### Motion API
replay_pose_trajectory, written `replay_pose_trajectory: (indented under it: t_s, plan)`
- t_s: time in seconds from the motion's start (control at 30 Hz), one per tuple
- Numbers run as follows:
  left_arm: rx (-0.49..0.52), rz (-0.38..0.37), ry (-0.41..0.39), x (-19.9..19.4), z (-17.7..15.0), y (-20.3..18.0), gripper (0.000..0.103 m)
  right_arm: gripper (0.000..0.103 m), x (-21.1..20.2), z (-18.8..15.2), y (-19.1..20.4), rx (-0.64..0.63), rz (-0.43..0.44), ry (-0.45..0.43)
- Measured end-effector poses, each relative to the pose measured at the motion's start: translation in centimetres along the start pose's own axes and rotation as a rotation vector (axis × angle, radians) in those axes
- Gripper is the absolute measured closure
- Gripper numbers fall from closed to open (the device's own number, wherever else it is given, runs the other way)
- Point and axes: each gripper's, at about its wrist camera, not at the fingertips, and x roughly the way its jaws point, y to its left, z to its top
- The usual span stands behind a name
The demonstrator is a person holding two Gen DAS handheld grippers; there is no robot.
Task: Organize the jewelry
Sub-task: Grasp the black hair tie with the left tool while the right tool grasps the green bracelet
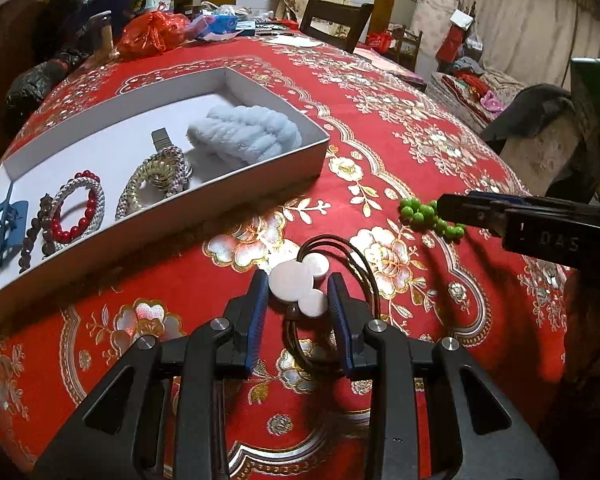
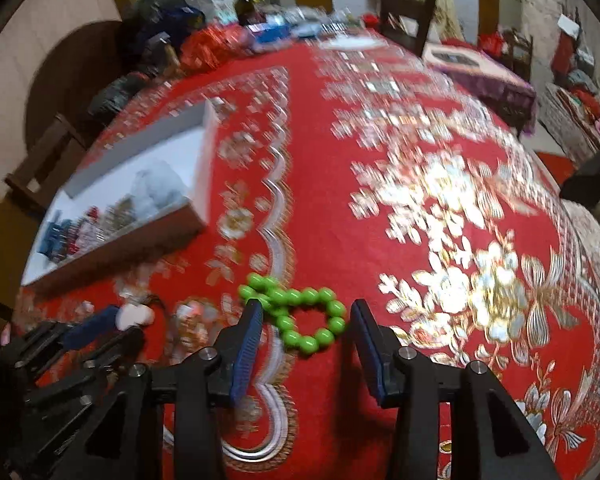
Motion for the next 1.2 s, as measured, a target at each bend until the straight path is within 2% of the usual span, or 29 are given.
replay_pose_trajectory:
  t_s: [0.1, 0.23, 0.3, 0.53, 0.57, 0.63, 0.7, 0.73, 0.87, 0.9, 0.97, 1.2]
  plan:
    - [0.002, 0.002, 0.000, 0.1, 0.0, -0.1, 0.074, 0.059, 0.8, 0.0, 0.7, -0.031, 0.000, 0.025]
    - [0.000, 0.000, 0.000, 0.1, 0.0, -0.1, 0.074, 0.058, 1.5, 0.2, 2.6, -0.192, -0.064, 0.037]
    - [0.001, 0.001, 0.000, 0.1, 0.0, -0.1, 0.074, 0.051, 2.1, 0.1, 3.1, -0.254, -0.114, 0.046]
    - [0.001, 0.001, 0.000, 0.1, 0.0, -0.1, 0.074, 0.044, 3.0, 0.1, 1.7, -0.189, -0.071, 0.061]
    - [0.000, 0.000, 0.000, 0.1, 0.0, -0.1, 0.074, 0.046, 3.1, 0.1, 1.7, -0.183, -0.066, 0.060]
    - [-0.002, -0.003, -0.001, 0.1, 0.0, 0.0, 0.074, 0.055, 3.0, 0.3, 2.0, -0.185, -0.058, 0.059]
    - [-0.006, -0.006, -0.002, 0.1, 0.0, 0.1, 0.074, 0.079, 2.8, 0.3, 2.0, -0.174, -0.055, 0.056]
    - [-0.011, -0.009, -0.002, 0.0, 0.0, 0.2, 0.074, 0.084, 2.6, 0.2, 1.8, -0.161, -0.044, 0.056]
    - [-0.044, -0.011, -0.011, -0.2, -0.1, 0.8, 0.074, 0.088, 1.7, 0.1, 1.4, -0.112, 0.008, 0.041]
    - [-0.048, -0.016, -0.012, -0.4, -0.1, 1.0, 0.074, 0.103, 1.4, 0.1, 1.5, -0.112, 0.015, 0.030]
    - [-0.053, -0.023, -0.027, -0.9, 0.0, 1.2, 0.074, 0.103, 0.6, 0.1, 1.5, -0.095, 0.049, 0.009]
    - [-0.058, -0.035, -0.064, -3.0, 0.5, 1.4, 0.074, 0.103, -1.8, 0.0, 1.4, -0.061, 0.073, -0.074]
